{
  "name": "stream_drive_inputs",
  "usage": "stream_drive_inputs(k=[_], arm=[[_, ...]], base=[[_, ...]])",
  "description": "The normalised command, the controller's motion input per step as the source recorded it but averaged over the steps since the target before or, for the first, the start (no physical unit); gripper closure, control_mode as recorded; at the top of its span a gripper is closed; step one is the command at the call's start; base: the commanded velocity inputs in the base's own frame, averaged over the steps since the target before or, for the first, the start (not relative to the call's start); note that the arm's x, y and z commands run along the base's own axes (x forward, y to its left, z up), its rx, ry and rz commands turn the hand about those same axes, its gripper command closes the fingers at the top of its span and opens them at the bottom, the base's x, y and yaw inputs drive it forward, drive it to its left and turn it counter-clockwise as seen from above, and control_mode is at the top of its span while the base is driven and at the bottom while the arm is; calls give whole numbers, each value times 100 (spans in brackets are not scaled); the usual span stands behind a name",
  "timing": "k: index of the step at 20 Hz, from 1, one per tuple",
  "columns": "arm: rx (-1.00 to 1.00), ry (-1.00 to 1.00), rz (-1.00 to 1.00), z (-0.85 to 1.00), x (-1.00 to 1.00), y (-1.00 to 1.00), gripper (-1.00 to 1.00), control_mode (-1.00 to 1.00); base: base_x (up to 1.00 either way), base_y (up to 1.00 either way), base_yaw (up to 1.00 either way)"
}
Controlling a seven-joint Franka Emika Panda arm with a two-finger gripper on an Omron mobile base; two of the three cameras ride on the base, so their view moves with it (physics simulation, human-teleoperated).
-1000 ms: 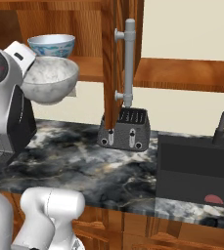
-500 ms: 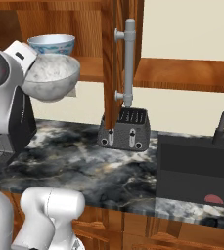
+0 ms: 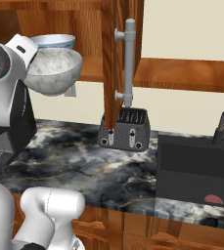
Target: Open the cabinet. Pick the bowls from the counter and place them in the cabinet. Then close the cabinet.
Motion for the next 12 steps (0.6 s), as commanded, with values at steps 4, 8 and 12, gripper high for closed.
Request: stream_drive_inputs(k=[4, 8, 12], arm=[[-5, 2, -1, 17, 16, -16, 100, -100], [-2, 3, 0, 0, 28, -9, 100, -100], [0, 0, 0, -4, 39, 0, 100, -100]], base=[[0, 0, 0], [0, 0, 0], [0, 0, 0]])
